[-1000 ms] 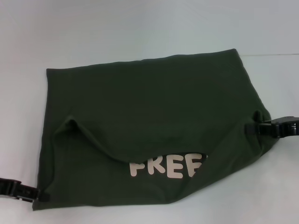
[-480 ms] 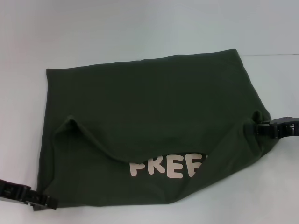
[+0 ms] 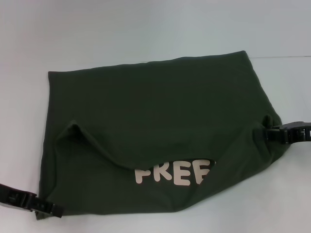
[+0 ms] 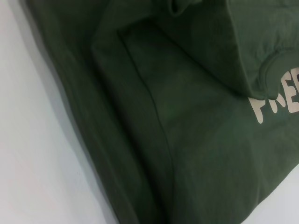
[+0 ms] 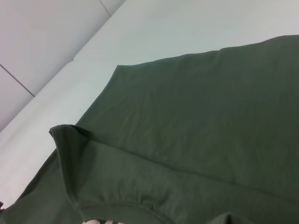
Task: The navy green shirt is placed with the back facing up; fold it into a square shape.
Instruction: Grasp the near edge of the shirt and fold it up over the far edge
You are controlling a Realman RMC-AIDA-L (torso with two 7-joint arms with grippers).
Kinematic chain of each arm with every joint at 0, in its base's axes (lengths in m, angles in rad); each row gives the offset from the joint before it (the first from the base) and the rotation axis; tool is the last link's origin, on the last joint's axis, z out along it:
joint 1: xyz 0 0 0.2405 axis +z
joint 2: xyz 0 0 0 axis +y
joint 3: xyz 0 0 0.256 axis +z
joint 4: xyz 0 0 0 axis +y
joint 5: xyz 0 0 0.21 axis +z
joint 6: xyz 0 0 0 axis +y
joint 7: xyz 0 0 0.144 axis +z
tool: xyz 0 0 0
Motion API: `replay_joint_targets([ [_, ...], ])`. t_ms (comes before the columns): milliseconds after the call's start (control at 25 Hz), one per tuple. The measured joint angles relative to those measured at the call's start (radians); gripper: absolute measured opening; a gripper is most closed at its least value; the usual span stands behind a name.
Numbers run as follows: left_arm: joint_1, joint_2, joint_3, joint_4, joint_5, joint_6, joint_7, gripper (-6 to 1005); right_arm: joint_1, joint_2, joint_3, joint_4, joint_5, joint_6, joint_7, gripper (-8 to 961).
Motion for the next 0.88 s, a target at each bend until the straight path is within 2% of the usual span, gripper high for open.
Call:
replay_joint_targets([
  [760, -0.002, -0.001, 0.011, 0.0, -0.003, -0.009, 0.009, 650, 0.0, 0.001, -0.001, 0.0, -0.002, 0.0, 0.008, 50],
  [880, -0.002, -0.001, 0.012, 0.0, -0.002, -0.016, 0.009, 534, 0.0, 0.002, -0.001, 0.0, -0.002, 0.0, 0.008, 50],
])
